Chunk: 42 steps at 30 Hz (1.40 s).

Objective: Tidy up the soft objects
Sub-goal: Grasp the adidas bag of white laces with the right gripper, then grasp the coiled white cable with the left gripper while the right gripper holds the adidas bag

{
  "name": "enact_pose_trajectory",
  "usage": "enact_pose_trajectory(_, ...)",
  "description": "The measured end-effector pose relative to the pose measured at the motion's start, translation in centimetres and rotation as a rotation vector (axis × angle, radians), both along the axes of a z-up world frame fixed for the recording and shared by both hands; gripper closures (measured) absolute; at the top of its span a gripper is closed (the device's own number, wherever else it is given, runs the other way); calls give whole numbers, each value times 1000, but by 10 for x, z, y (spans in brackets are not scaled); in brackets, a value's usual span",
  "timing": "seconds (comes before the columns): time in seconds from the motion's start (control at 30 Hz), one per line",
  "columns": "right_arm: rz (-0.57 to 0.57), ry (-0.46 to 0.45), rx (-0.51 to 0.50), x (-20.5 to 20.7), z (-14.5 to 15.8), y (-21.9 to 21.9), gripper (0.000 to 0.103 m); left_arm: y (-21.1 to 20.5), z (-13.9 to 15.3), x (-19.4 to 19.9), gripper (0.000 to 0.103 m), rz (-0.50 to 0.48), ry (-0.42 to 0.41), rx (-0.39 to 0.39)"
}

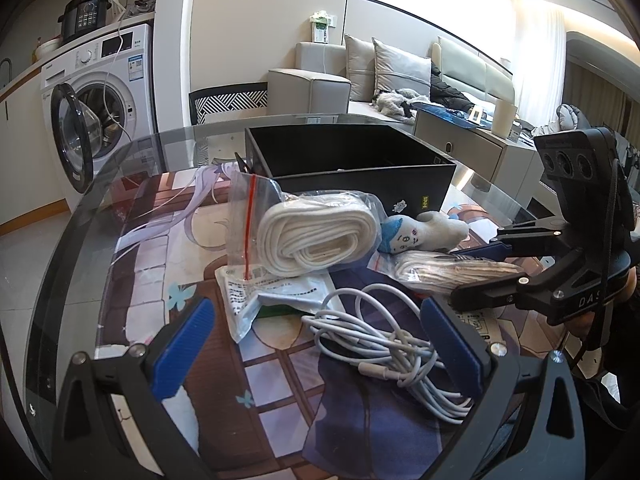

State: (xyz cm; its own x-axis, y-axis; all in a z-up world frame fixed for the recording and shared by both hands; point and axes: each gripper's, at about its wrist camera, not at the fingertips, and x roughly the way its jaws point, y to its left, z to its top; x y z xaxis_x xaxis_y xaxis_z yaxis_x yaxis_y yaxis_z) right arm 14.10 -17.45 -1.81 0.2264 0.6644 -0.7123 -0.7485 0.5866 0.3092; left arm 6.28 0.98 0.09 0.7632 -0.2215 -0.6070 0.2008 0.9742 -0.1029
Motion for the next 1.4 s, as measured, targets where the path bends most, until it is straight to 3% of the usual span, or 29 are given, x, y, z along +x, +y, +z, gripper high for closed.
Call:
enact_pose_trajectory(0.17, -14, -46, 14, -11, 5, -6, 58, 1, 0, 0, 0, 0, 0, -1)
enact_pose_trajectory(0.6, -76, -117, 90, -41, 25, -35, 59, -13, -7, -6, 0, -13, 58, -55)
enact_pose_trajectory(0.8, -93, -124, 89, -49, 25, -43, 59, -30, -18, -2, 0, 17, 119, -4)
enact_pose_trajectory(0.93, -97, -131, 92, -51, 27, -42, 59, -26, -18, -3, 0, 32, 140, -17)
enact_pose_trajectory(1.4, -90, -144, 84, -52, 30, -40, 59, -7, -18, -19, 0, 65, 161, 35)
